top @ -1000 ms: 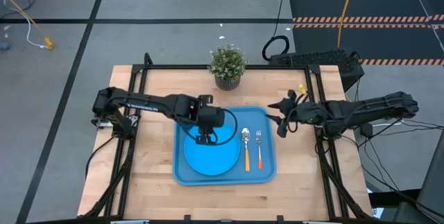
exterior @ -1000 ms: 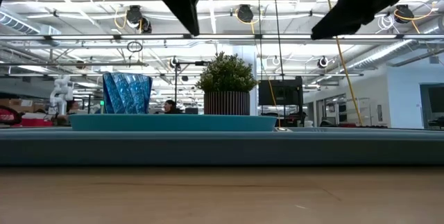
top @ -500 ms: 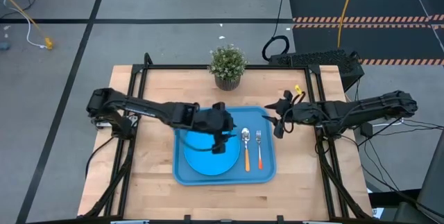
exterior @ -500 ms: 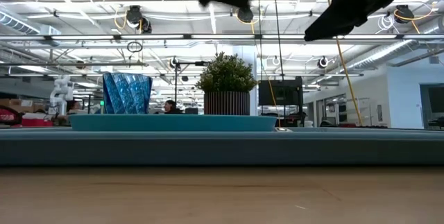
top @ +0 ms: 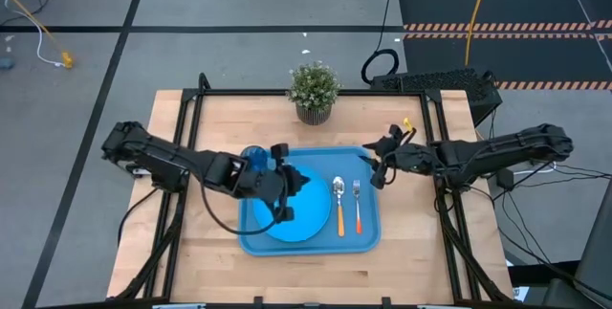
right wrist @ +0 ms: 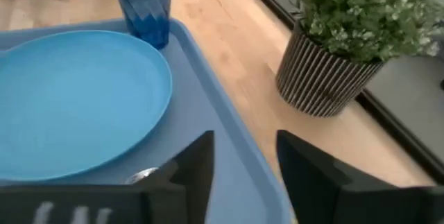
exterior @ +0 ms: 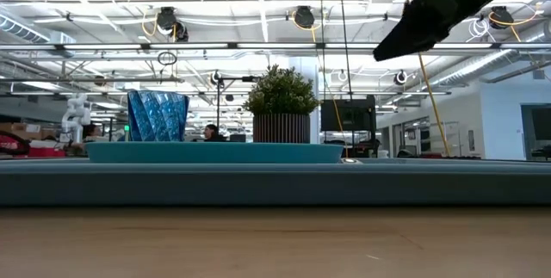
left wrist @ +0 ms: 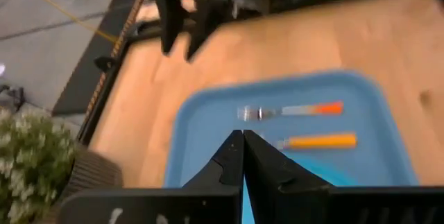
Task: Pick and place plate/cup/fork/spoon on tray
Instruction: Adjust the blue plate on the blue tray
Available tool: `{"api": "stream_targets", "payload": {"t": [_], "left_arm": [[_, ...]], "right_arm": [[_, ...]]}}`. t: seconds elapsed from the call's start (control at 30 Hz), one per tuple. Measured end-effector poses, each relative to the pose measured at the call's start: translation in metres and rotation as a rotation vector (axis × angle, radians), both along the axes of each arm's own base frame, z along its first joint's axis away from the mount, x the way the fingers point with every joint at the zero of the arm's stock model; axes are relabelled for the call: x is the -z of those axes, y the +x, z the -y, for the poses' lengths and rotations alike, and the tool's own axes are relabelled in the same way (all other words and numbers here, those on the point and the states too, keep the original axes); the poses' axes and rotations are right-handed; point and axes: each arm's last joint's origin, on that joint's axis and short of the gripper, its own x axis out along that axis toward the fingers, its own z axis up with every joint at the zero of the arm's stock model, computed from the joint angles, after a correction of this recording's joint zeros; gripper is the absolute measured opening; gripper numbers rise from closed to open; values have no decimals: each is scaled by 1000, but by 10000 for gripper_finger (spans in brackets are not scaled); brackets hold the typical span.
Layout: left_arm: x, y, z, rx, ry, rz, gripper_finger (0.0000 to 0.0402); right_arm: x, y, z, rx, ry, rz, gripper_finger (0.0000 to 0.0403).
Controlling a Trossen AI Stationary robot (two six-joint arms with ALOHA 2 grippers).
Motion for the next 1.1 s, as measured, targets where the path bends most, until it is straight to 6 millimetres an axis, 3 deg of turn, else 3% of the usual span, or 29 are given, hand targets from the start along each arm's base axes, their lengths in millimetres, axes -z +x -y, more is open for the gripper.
{"api": "stream_targets", "payload": {"t": [0.23, 0.53, 0.73, 0.9, 1.1], "left_arm": [[4, -32, 0, -177, 112, -86, 4], [30, -98, -24, -232, -2, 191, 4], [37, -131, -38, -195, -56, 403, 3], [53, -148, -44, -198, -64, 398, 5], [63, -153, -46, -193, -47, 380, 7]], "right_arm": [[8, 22, -2, -36, -74, 10, 12], [20, 50, 3, -60, -55, -9, 0], [22, 81, 3, -49, -12, -97, 0], [25, 107, 3, -15, 19, -243, 0], [30, 141, 11, -8, 78, -331, 0]]}}
